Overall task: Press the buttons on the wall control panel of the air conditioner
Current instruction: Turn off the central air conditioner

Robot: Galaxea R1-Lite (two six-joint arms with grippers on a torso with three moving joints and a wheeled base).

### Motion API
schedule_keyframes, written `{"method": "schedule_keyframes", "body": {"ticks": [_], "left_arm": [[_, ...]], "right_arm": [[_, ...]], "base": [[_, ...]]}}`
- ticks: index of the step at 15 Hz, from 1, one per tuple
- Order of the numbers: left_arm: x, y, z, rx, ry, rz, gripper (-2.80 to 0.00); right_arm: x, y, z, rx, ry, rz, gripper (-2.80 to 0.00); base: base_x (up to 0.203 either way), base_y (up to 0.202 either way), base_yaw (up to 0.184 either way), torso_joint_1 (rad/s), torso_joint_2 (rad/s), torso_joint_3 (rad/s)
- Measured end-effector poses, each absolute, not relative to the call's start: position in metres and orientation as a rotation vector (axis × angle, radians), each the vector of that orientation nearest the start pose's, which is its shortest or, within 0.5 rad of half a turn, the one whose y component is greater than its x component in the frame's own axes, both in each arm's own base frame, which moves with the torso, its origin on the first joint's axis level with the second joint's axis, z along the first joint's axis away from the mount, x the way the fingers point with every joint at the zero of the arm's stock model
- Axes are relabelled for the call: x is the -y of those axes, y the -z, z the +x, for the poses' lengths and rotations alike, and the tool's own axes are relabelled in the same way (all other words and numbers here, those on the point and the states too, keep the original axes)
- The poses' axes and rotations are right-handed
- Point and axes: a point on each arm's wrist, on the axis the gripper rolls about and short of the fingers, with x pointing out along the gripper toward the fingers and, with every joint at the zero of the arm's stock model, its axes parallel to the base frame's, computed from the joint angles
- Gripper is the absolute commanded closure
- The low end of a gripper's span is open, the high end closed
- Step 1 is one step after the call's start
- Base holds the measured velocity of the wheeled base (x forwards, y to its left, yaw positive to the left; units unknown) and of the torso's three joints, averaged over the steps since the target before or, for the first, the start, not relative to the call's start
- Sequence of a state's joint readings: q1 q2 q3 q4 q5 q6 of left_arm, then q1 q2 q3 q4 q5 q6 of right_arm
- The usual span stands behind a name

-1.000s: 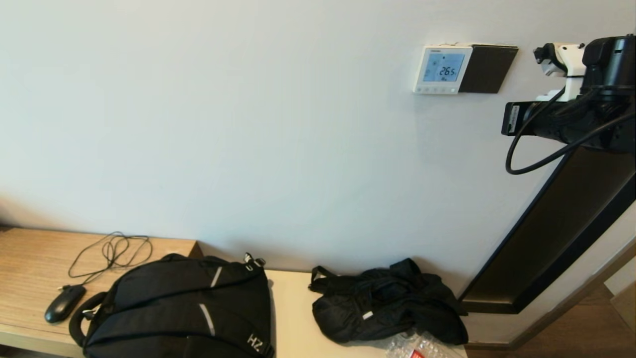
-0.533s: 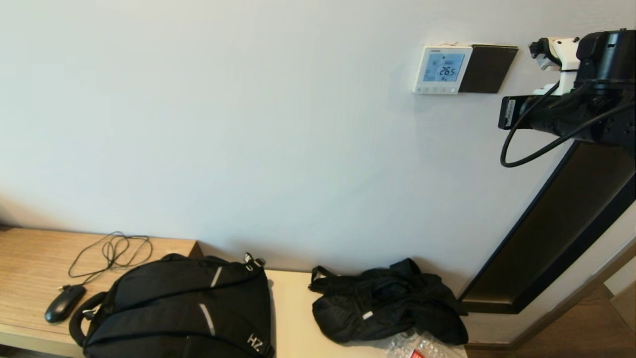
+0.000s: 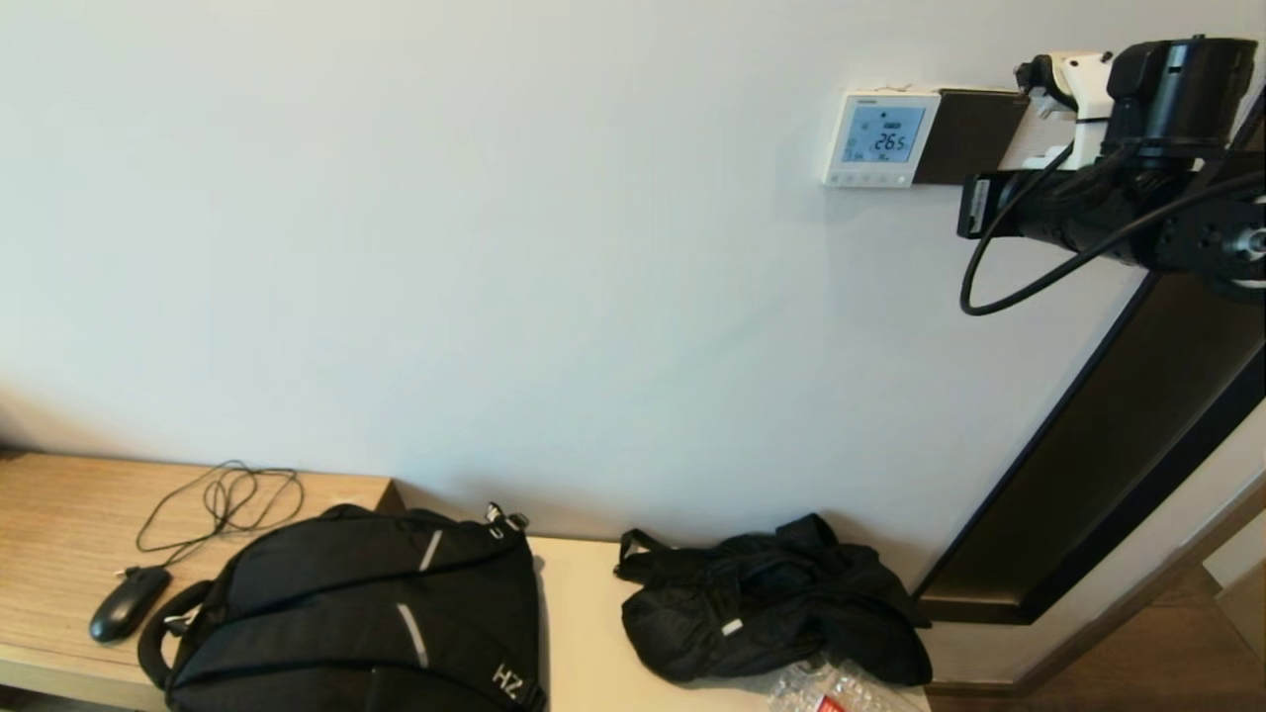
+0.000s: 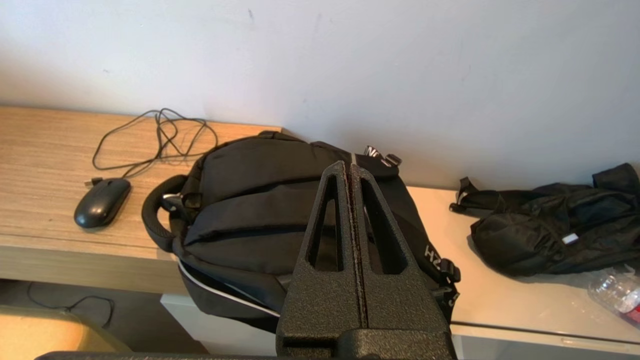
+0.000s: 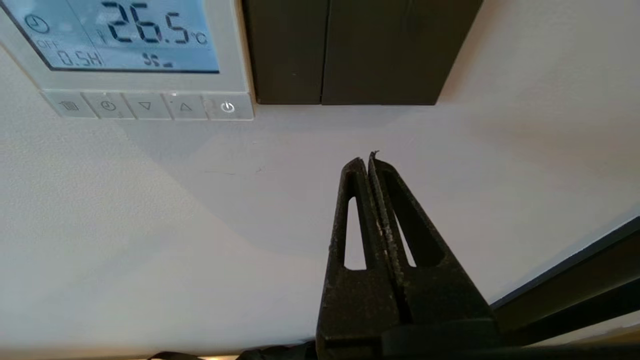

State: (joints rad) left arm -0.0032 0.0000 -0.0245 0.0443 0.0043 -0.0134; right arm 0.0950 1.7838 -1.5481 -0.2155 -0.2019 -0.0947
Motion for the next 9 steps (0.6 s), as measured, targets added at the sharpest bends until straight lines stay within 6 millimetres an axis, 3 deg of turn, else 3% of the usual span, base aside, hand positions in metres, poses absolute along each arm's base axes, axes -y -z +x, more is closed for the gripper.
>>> {"method": "schedule_keyframes", "body": {"ticks": [9], "left_arm": [[0.0, -0.078, -0.025, -0.02, -0.001, -0.013, 0.0]], "right_arm": [[-0.054, -0.325, 0.369, -0.006, 0.08, -0.104, 0.0]], "base": [[0.0, 0.0, 0.0, 0.0, 0.0, 0.0]]}}
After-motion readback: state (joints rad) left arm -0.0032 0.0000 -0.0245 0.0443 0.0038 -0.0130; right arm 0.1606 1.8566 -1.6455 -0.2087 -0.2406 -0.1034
